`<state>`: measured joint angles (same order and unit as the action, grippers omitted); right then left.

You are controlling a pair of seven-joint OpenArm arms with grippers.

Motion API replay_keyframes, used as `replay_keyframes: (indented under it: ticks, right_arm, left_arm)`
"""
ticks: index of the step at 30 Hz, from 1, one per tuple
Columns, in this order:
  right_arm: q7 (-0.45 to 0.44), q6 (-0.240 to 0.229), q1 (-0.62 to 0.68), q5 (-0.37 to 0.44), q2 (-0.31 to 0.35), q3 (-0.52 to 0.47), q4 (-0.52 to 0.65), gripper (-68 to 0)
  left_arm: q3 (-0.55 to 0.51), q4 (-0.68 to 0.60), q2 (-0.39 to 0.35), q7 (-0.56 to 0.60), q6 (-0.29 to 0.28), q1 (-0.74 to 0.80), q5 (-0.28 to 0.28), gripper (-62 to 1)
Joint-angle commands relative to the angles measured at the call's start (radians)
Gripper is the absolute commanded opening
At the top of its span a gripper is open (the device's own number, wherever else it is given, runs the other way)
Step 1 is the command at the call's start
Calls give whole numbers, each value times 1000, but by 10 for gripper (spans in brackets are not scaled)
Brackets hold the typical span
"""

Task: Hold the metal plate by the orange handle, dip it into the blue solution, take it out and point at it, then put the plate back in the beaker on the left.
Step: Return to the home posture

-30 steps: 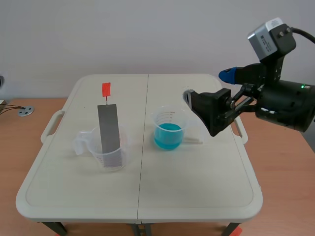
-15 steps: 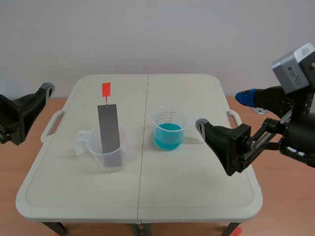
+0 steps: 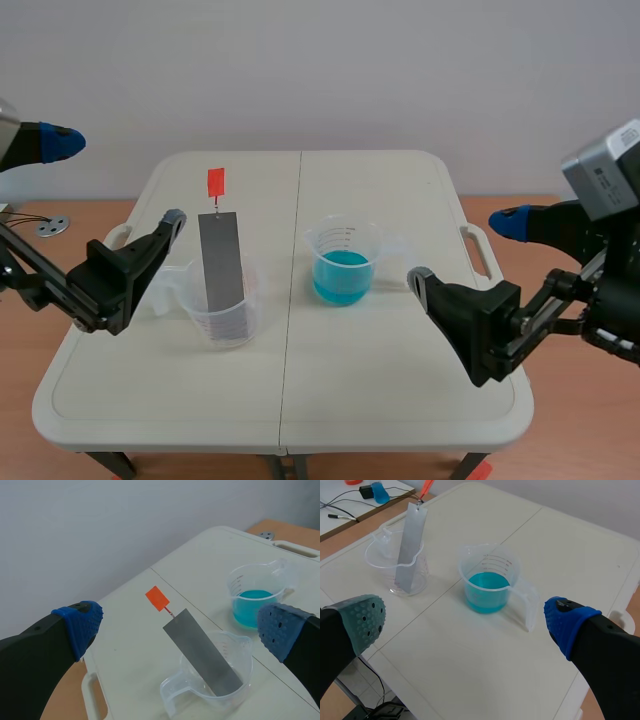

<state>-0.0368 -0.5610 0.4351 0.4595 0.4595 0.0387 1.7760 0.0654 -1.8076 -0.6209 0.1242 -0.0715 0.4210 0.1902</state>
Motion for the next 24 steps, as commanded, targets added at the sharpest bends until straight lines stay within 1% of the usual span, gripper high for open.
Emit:
replay_keyframes:
  ticks: [1,24]
  right_arm:
    - [-14,2,-16,11,3,-8,14,-10]
    - [-8,2,-16,11,2,-8,14,-10]
  left_arm:
    - [-8,-5,-6,12,6,-6,7,14]
    - [-8,-5,-6,2,6,-20,7,14]
